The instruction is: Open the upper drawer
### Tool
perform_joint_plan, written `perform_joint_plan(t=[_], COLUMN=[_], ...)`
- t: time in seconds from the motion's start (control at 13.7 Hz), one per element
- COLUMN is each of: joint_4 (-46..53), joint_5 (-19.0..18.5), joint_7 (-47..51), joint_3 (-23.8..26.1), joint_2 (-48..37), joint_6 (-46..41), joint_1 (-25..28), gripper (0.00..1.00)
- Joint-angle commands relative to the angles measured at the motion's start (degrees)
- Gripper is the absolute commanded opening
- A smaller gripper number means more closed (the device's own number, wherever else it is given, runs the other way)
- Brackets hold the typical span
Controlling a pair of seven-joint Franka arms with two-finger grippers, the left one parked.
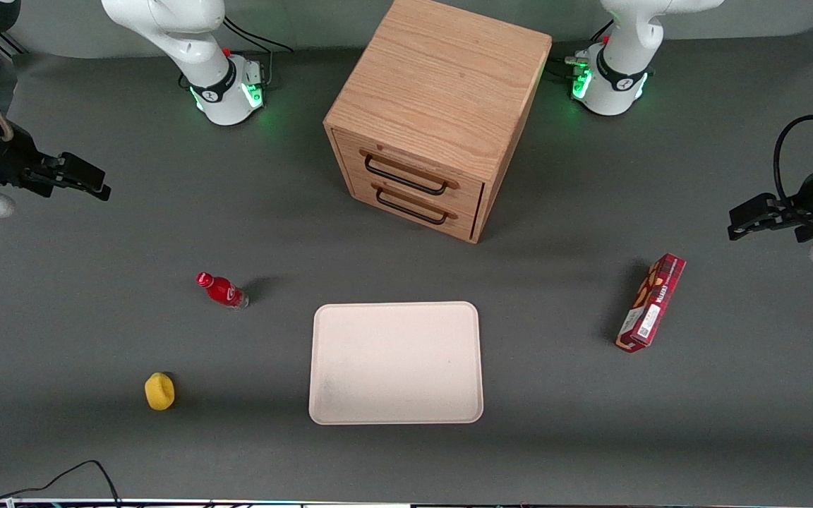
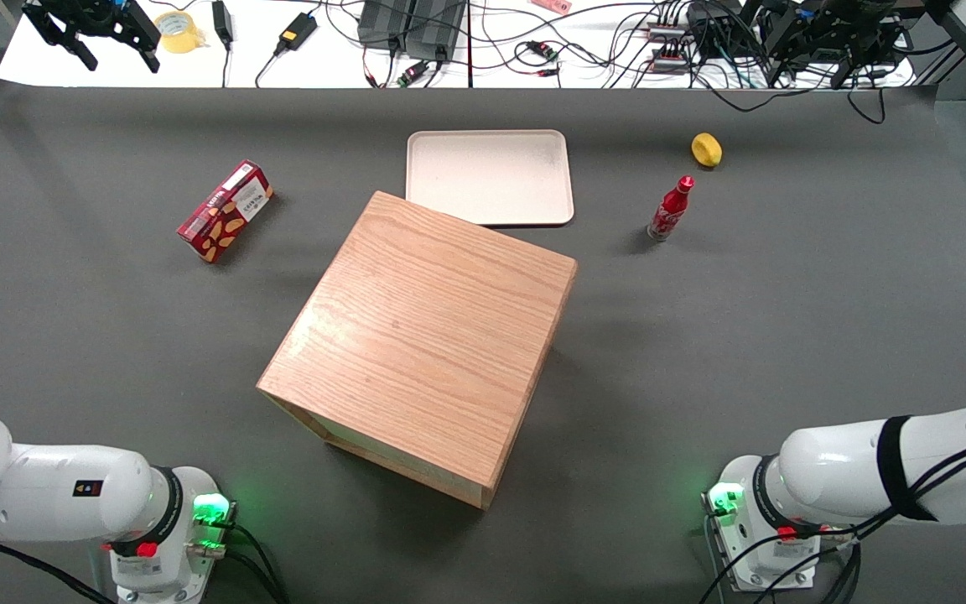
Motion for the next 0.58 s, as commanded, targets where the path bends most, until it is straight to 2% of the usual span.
perform_joint_plan(t=[0.0, 0.22, 0.44, 0.51], joint_4=[-1.24, -0.1, 2.27, 2.63], joint_5=[1.39, 1.21, 1.56, 3.48], joint_7=[-1.26, -1.44, -1.43, -3.18], joint_3=[-0.21, -0.03, 0.67, 1.37], joint_2=[-1.6, -0.64, 3.05, 4.8], joint_6=[0.0, 0.7, 3.76, 4.91], joint_1=[-0.45, 1.3, 6.57, 8.06], gripper=[1.0, 1.0, 1.0, 1.0])
